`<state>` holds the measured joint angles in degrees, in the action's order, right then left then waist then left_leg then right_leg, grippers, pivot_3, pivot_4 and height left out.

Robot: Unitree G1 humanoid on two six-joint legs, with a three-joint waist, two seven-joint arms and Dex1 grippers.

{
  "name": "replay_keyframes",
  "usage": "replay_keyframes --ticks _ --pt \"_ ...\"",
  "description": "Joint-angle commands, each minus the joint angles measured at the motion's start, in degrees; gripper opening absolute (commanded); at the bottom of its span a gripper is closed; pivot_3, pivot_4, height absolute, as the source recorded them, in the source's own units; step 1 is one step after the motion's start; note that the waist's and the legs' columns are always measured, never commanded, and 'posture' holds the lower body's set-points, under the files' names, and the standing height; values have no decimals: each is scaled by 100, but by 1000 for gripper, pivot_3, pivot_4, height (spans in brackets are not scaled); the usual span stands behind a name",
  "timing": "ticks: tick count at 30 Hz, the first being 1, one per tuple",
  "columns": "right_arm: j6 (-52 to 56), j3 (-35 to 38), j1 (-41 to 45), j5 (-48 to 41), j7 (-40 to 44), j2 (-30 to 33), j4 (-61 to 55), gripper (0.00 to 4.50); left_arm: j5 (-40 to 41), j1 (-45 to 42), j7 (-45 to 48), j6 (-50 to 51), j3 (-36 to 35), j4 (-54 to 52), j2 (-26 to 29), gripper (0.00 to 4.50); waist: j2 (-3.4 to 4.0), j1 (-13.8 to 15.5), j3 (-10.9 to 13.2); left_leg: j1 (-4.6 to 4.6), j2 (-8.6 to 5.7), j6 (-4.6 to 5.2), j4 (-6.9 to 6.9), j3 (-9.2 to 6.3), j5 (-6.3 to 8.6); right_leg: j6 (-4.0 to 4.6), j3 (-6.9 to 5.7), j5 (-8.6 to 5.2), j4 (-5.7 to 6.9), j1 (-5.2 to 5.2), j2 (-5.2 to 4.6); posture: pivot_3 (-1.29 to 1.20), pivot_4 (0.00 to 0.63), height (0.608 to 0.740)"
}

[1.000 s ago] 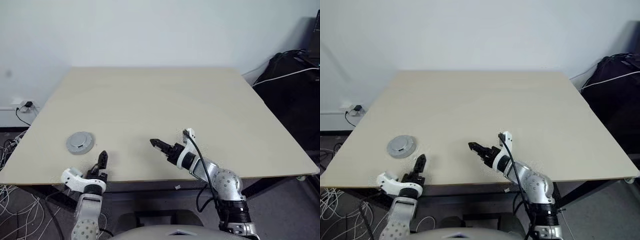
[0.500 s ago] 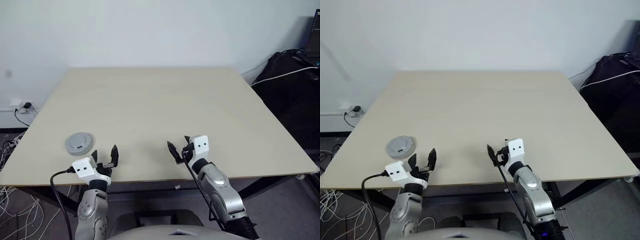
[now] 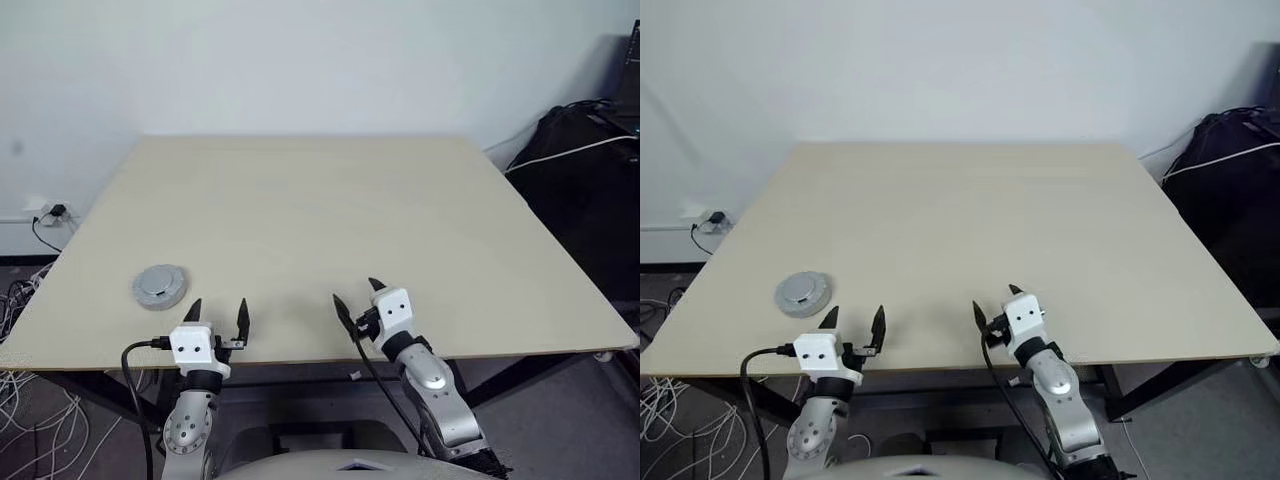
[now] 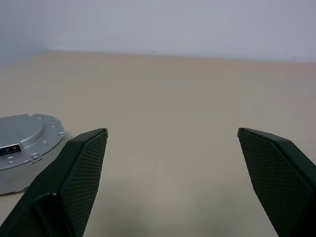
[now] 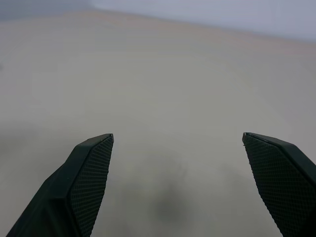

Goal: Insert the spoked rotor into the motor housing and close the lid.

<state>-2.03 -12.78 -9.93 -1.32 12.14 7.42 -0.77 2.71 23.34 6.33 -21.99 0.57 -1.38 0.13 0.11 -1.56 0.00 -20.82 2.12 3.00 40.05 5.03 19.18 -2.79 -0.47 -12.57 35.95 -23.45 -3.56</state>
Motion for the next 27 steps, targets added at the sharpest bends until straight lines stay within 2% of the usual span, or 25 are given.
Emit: replay_keyframes --ticks 1,8,27 --pt "-97 165 -5 35 -161 -89 -198 4500 -20 -64 27 -180 25 -2 26 4455 1 4 1 0 0 0 0 1 0 0 0 0 0 0 0 0 0 740" --pt "8 273 -149 -1 -300 -280 -256 4500 -47 -132 154 -115 52 71 131 4455 3 5 2 1 4 0 0 2 1 1 -2 -1 1 -3 -2 0 0 740" --pt "148 289 -112 10 -239 -318 -260 4500 -86 -179 144 -48 131 103 151 4455 4 6 3 3 5 1 0 4 2 3 -4 -1 2 -3 -4 0 0 740"
